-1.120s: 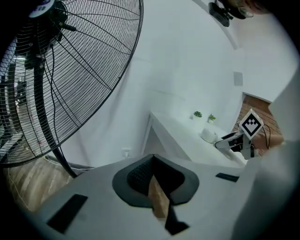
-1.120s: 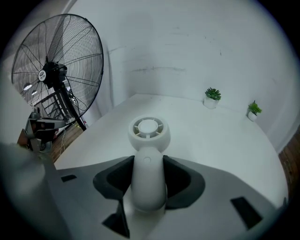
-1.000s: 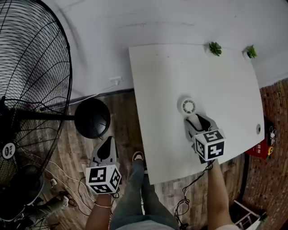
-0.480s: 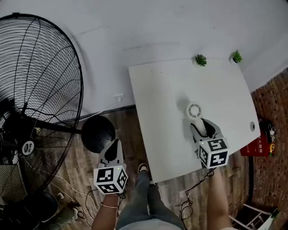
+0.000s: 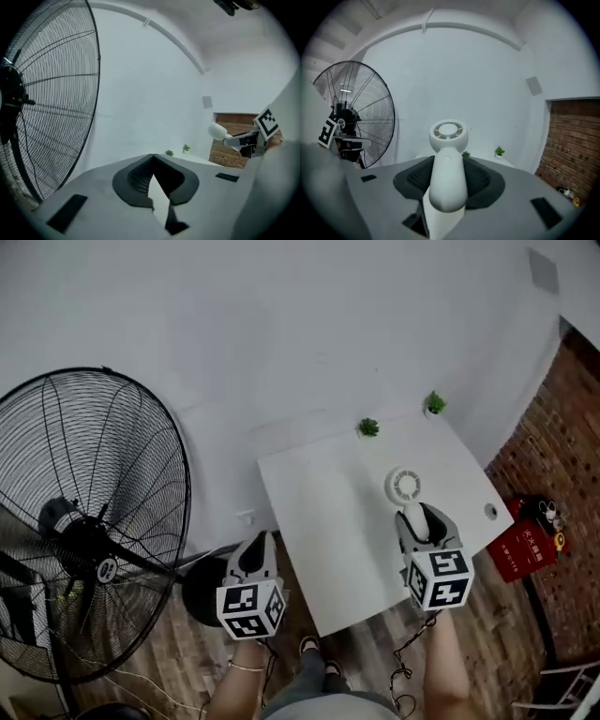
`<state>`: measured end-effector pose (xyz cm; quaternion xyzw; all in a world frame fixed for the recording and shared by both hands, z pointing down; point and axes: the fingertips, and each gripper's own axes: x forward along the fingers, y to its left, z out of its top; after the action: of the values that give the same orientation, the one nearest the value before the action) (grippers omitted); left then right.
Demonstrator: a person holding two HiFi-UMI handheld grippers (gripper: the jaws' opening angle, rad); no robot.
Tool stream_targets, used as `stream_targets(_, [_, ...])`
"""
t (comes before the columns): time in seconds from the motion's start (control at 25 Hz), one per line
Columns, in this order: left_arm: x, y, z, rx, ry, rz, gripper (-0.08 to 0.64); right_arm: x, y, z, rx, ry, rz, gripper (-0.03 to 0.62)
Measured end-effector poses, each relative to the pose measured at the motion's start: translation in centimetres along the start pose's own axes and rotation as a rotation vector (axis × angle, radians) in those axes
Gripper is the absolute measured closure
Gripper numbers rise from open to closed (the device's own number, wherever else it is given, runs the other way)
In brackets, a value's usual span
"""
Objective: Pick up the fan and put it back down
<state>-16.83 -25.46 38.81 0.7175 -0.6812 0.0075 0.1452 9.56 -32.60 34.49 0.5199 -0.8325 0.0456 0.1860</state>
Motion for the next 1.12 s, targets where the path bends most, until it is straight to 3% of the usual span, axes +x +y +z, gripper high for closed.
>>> stream_targets(0.2, [-0.3, -4.0, 7.6, 0.078, -0.148, -0.079, 0.549, -5.4, -1.7, 4.7, 0.055, -0.191, -0.136, 0.405])
stream_targets(0.44, [-1.7, -7.3, 12.3, 0.097, -0.235, -0.117, 0.549, -10.8, -4.0, 7.7, 0.107, -0.349, -0.270, 0.405])
stream_targets(0.68, [-2.3, -9.0, 12.8, 0.107, -0.258, -0.152, 0.549, -13.3, -5.3, 8.1, 0.126, -0.382, -0.318, 0.405])
stream_targets(1.12, [-2.1, -8.5, 12.1, 0.078, -0.253, -0.143, 0.549, -13.7, -6.3, 7.8, 0.131, -0.365, -0.335, 0.405])
